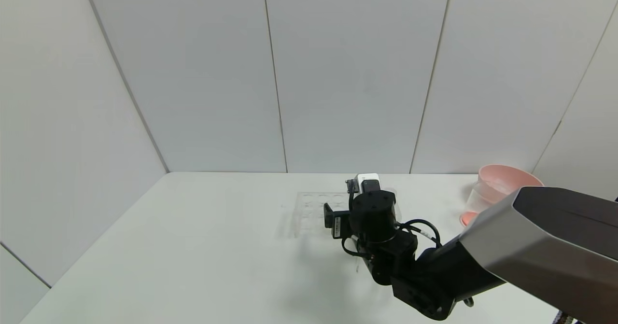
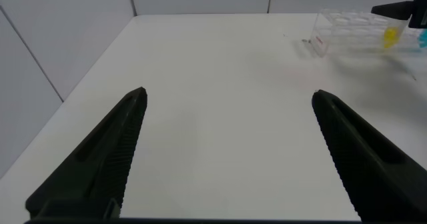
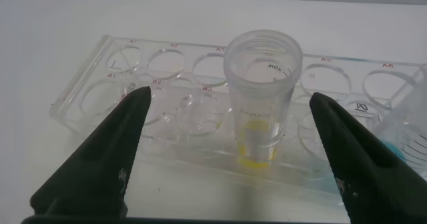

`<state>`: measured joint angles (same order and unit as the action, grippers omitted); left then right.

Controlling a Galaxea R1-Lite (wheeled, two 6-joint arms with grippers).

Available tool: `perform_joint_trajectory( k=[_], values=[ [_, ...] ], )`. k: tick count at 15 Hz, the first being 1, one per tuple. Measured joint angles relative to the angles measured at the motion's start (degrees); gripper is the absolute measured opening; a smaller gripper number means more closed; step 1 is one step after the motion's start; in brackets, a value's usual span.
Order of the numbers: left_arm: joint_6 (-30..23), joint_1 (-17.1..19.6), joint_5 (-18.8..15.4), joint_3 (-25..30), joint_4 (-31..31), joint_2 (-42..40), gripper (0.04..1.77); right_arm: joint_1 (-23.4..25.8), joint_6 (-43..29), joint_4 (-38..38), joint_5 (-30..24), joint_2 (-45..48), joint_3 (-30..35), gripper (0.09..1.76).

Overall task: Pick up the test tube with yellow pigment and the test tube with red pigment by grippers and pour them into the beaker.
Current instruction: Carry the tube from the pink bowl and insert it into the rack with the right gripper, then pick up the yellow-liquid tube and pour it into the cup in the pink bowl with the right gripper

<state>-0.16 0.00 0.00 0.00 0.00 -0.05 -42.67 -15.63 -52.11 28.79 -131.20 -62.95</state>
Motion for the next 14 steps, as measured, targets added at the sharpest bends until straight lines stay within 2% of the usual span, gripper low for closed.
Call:
perform_joint_trajectory(
  k=[4,7,8,14],
  values=[
    [0.0,0.0,0.0,0.0,0.0,0.0,1.76,0.91,0.04,0.04,-0.35,-0.5,-0.09,1.09],
    [0.0,0.0,0.0,0.0,0.0,0.0,1.76,1.05,0.04,0.02,-0.28,-0.69,-0.09,0.78],
    [0.0,0.0,0.0,0.0,0.0,0.0,1.76,1.08,0.06,0.06,-0.13,-0.69,-0.09,0.53],
    [0.0,0.0,0.0,0.0,0.0,0.0,1.76,1.02,0.94,0.06,-0.3,0.71,-0.17,0.51]
  ],
)
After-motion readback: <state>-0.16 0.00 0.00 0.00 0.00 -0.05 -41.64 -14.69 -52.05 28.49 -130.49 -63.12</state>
